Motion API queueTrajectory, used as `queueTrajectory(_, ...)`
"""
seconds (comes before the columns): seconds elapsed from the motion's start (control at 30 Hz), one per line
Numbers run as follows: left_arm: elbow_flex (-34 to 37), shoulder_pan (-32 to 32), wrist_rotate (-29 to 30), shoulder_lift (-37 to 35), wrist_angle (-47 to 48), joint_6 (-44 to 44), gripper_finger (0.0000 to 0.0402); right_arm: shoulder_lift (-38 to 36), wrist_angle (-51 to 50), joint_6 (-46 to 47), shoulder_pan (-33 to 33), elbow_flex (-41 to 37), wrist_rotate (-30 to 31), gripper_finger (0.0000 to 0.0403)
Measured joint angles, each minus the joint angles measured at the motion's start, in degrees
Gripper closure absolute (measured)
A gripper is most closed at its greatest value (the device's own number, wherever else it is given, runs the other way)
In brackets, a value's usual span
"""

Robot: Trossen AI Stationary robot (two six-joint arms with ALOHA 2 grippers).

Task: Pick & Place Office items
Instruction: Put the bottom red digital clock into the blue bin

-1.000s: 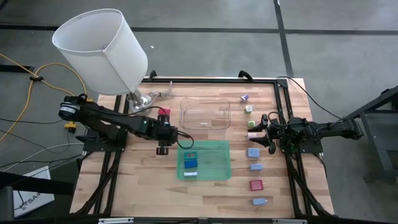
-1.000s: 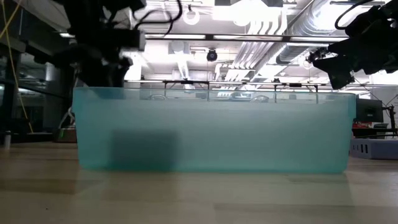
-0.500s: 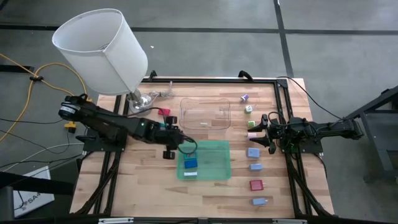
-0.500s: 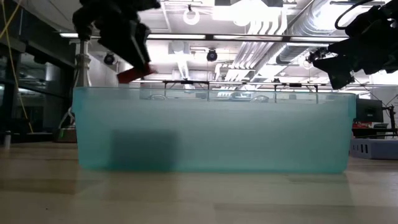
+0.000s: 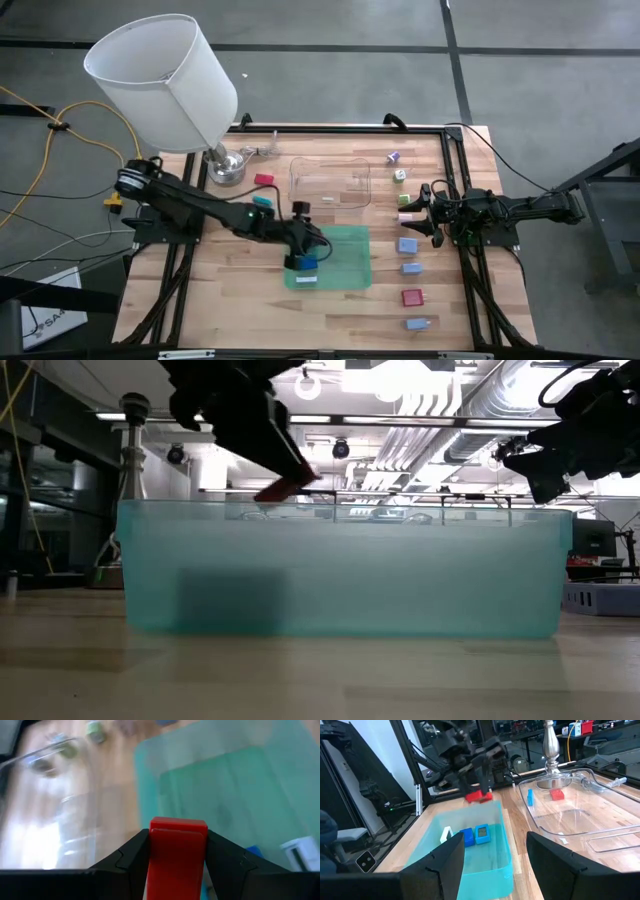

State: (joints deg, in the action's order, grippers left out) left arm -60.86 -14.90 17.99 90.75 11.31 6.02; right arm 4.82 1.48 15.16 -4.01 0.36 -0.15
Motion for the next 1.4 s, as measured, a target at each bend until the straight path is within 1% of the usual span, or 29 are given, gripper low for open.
queueTrajectory(0.2,-0.33,0.00,-4.29,6.35,-8.46,0.03,0.0241,0.00,-0.09,0.00,0.01,0.01,0.00,0.0201)
queueTrajectory(0.33,-1.46,0.01,-5.91,9.25,-10.63,0.03,0.0241,0.00,-0.02,0.00,0.00,0.02,0.01,0.0201)
queueTrajectory(0.57,-4.46,0.20,-7.53,13.22,-10.39,0.18,0.0241,0.34,0.16,0.00,0.01,0.01,0.03,0.0201)
queueTrajectory(0.8,-5.98,1.10,-8.55,14.68,-8.99,3.40,0.0241,1.33,0.09,0.00,0.00,0.02,-0.03,0.0201)
queueTrajectory(0.87,-6.54,1.75,-9.19,15.31,-9.82,3.48,0.0241,1.44,0.04,0.00,0.00,0.01,0.05,0.0201)
queueTrajectory(1.2,-6.43,4.13,-11.90,16.13,-9.00,1.54,0.0241,2.05,0.08,0.00,0.00,0.02,0.01,0.0201)
queueTrajectory(1.4,-6.40,4.28,-11.94,16.34,-8.61,0.40,0.0241,2.05,0.07,0.00,0.00,0.02,0.01,0.0201)
